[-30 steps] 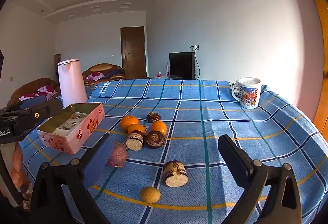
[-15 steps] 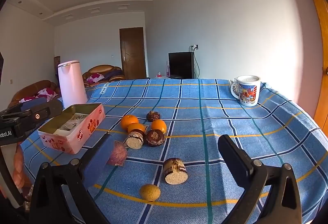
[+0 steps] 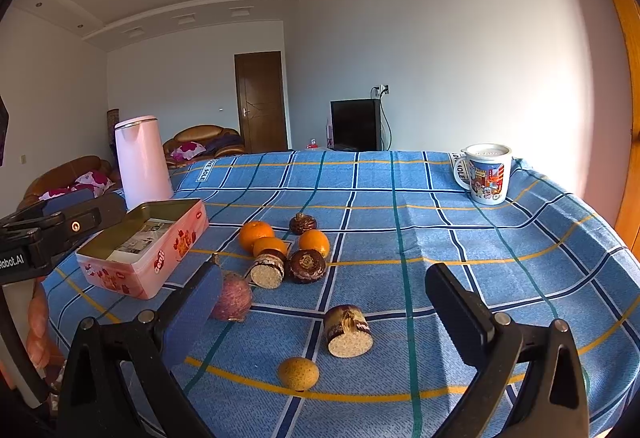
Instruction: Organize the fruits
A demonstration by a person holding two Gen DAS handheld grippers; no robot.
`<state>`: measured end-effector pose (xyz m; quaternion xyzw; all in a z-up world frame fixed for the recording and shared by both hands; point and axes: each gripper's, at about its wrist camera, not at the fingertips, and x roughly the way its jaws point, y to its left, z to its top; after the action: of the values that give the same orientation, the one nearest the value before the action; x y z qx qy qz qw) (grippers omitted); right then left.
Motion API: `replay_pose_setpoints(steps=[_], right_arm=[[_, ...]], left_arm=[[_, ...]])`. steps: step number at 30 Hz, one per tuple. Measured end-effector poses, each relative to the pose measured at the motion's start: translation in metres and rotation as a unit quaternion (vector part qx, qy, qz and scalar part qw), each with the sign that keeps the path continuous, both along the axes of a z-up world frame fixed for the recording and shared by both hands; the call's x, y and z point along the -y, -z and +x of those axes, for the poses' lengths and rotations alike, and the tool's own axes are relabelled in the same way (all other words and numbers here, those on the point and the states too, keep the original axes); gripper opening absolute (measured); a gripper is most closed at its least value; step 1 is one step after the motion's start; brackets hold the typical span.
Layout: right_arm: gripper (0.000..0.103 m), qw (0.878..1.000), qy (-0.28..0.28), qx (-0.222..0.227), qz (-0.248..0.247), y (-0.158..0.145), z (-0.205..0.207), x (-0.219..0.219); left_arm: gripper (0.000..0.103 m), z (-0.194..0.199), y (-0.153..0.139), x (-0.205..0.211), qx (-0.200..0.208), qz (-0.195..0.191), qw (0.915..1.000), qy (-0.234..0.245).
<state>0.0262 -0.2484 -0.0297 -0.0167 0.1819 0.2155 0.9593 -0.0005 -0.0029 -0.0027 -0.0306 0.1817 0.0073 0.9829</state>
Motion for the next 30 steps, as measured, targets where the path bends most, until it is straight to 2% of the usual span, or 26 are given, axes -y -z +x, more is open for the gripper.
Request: replay_pose_setpoints(steps=[30], right_arm=[[0.102, 1.000, -0.009, -0.011, -0.006, 0.0019, 0.0006, -0.0055]], left_arm=[[0.103, -0.0005, 0.0019, -0.0037, -0.001, -0.004, 1.0000, 0.000]])
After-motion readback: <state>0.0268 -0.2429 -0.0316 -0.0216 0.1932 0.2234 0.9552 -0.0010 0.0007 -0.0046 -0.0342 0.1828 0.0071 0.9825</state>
